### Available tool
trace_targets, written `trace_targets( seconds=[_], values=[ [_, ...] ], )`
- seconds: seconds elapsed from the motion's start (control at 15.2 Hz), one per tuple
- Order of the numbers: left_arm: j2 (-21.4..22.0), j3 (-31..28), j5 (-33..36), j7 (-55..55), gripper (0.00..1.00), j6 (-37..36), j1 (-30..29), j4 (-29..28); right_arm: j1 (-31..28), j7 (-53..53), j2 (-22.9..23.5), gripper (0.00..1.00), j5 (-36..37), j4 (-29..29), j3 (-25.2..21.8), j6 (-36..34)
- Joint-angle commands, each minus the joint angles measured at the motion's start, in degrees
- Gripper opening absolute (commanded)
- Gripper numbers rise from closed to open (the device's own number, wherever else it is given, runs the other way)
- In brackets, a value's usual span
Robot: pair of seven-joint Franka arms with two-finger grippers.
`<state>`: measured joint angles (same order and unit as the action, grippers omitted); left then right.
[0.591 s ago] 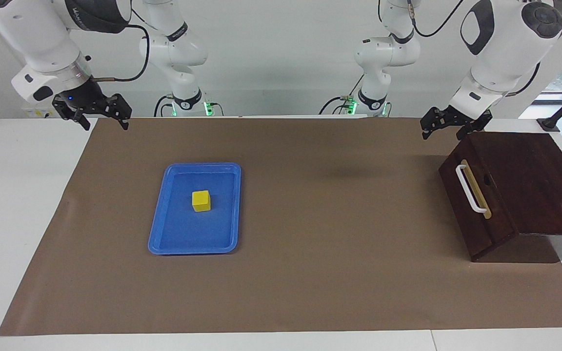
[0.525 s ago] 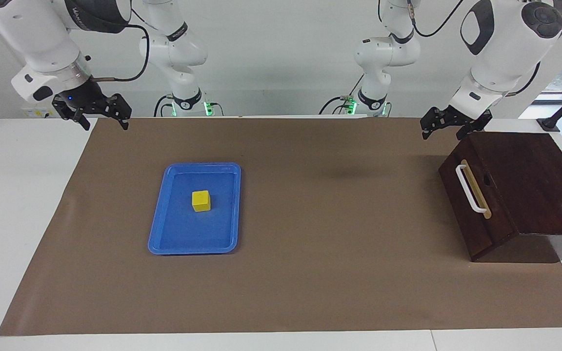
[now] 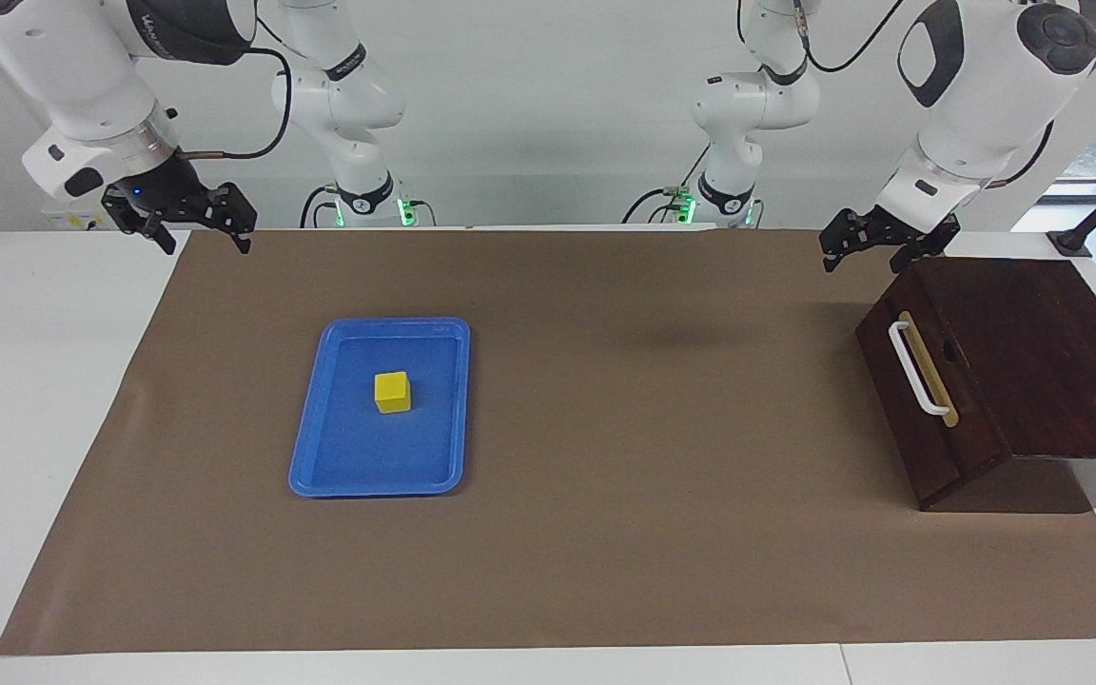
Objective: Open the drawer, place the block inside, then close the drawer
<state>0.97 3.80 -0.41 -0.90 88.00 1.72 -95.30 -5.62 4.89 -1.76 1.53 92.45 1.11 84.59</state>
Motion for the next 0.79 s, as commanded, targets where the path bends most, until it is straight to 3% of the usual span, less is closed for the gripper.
trace_targets(
  seconds=[0.0,0.26,0.53,0.72],
  values=[
    [1.1,0.2,-0.7,-0.1,1.00,-0.1,-0.5,-0.6,-0.3,0.9,-0.4,1.00,1.4,0.2,0.4,0.8],
    [1.1,0.2,-0.7,-0.1,1.00,-0.1,-0.5,-0.6,-1.1,-4.8,-0.8,1.00,-0.2,1.4,0.3,0.6],
    [1.1,0.2,-0.7,-0.1,1.00,-0.1,-0.5,-0.6,-4.6,-20.5,-2.0,1.00,-10.3,7.9,0.1,2.4],
    [1.1,0.2,-0.7,-0.1,1.00,-0.1,-0.5,-0.6,-6.0,-34.5,0.0,1.00,-18.3,11.1,0.1,4.0]
  ],
)
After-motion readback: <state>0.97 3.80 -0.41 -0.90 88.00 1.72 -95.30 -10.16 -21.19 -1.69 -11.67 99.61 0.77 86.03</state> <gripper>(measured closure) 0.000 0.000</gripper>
